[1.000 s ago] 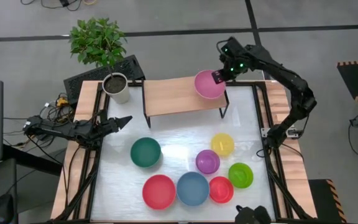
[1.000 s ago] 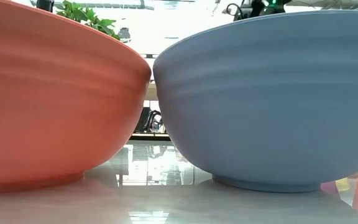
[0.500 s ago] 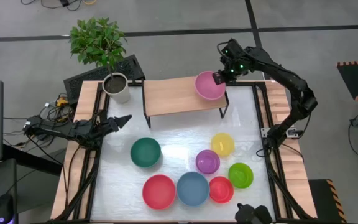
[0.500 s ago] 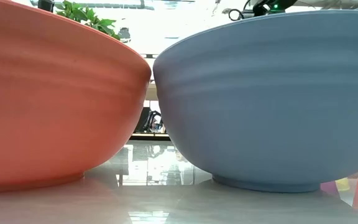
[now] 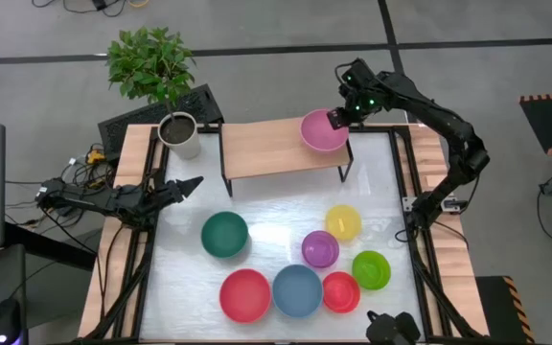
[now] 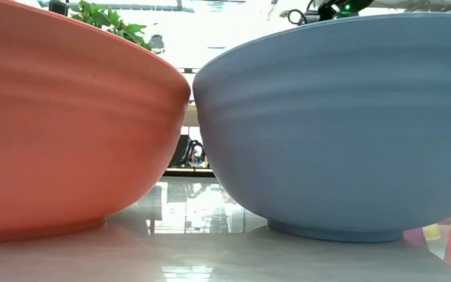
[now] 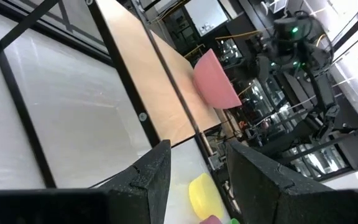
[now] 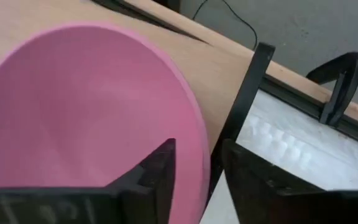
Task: Place and stack bowls onto a shelf
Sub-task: Put the yellow bowl on the shelf
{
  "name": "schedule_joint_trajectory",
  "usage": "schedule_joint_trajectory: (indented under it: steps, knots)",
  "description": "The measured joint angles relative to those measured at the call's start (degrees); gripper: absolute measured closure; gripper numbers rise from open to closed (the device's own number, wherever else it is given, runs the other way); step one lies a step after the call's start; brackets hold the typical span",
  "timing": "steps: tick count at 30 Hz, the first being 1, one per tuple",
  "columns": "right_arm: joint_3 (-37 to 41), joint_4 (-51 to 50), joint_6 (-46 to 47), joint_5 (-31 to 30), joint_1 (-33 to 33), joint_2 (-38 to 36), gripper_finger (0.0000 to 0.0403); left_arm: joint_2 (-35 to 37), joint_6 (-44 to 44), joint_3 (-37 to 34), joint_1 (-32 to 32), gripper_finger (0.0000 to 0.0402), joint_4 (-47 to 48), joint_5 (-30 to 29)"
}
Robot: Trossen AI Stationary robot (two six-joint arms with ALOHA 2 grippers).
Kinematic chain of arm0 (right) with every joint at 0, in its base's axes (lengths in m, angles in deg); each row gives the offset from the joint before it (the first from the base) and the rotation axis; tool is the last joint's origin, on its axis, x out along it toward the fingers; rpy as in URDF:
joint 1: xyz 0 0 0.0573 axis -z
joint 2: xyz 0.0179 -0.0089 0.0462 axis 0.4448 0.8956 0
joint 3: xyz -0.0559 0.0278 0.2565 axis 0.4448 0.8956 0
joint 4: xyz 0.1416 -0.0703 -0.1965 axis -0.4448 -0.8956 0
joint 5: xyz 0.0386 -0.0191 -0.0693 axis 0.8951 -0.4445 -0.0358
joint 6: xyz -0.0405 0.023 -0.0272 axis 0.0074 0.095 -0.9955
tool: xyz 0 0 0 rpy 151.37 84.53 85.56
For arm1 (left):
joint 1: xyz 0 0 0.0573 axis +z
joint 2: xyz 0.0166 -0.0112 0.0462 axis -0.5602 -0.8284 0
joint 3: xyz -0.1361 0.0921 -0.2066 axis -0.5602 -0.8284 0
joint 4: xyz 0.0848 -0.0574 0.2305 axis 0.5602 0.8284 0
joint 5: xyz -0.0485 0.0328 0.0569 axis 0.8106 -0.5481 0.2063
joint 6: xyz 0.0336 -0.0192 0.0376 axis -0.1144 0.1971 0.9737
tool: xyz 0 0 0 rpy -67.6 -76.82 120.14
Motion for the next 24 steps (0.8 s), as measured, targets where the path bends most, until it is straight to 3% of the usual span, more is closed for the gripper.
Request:
schedule_joint_trajectory:
  steps: [4,10,13,18,24]
  knots:
    - [-3.3,-0.4,0.9,0.0,0.2,-3.0,0.0217,0.0,0.1,0.0,0.0,0.0262,0.3,0.0]
    - [-6.0,-5.4,5.2,-0.1,-1.4,-10.5,0.0220,0.0,2.3,0.0,0.0,0.0262,0.4,0.0]
    - [-6.1,-11.4,7.4,-3.7,-4.4,-14.0,0.0225,0.0,2.3,0.0,0.0,0.0262,0.5,0.0]
    - [-2.3,-22.0,14.3,-13.8,-14.5,-17.6,0.0229,0.0,2.3,0.0,0.0,0.0262,1.3,-0.1]
    - [13.1,-22.5,28.7,-15.0,-30.0,-22.4,0.0229,0.0,2.3,0.0,0.0,0.0262,1.3,-0.3]
